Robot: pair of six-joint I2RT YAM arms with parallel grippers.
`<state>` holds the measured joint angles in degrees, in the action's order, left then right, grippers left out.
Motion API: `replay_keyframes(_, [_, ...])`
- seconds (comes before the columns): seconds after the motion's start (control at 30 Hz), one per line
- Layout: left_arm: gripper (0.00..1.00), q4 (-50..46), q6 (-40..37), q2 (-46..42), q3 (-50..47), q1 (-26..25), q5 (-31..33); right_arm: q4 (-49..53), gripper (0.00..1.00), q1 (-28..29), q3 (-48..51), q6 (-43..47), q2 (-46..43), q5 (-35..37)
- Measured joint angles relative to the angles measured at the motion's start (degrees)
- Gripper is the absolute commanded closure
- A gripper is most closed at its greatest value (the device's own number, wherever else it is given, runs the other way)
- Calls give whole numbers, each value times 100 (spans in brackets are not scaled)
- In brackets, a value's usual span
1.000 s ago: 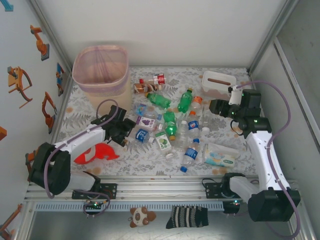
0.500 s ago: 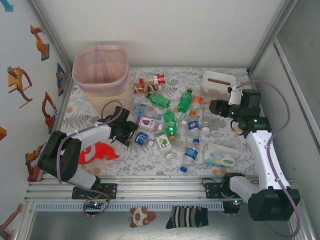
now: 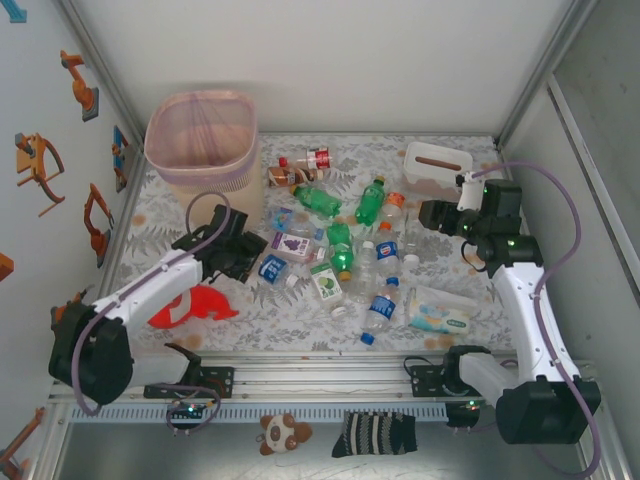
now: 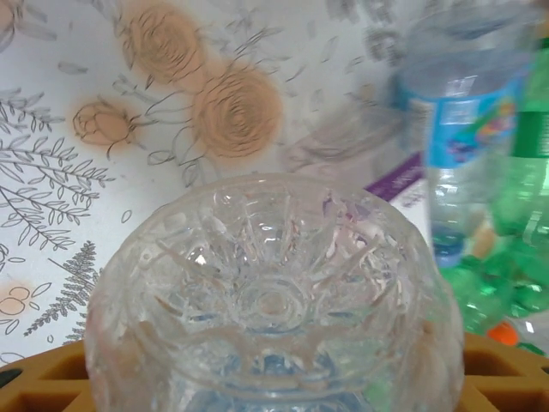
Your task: Put the plastic bottles in the bin
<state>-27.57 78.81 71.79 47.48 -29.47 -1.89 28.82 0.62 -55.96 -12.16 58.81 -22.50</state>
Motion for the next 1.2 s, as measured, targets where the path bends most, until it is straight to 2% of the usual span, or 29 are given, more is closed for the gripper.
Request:
replay_keyframes(0.23, [45,-374,-1180,-669,675,0,216,11,32,2,-42,0,66,-44])
replay_keyframes(0.47, [46,-378,-2662,-850,1429,33,210,35,32,13,-203,0,59,-35])
replay_keyframes(0.93, [54,-522,-5834,170,4164,238,-96,160,32,22,-682,129,186,157])
replay_keyframes(1.2, [54,-647,-6741,745,5574,796,-177,96,32,22,-713,122,367,232])
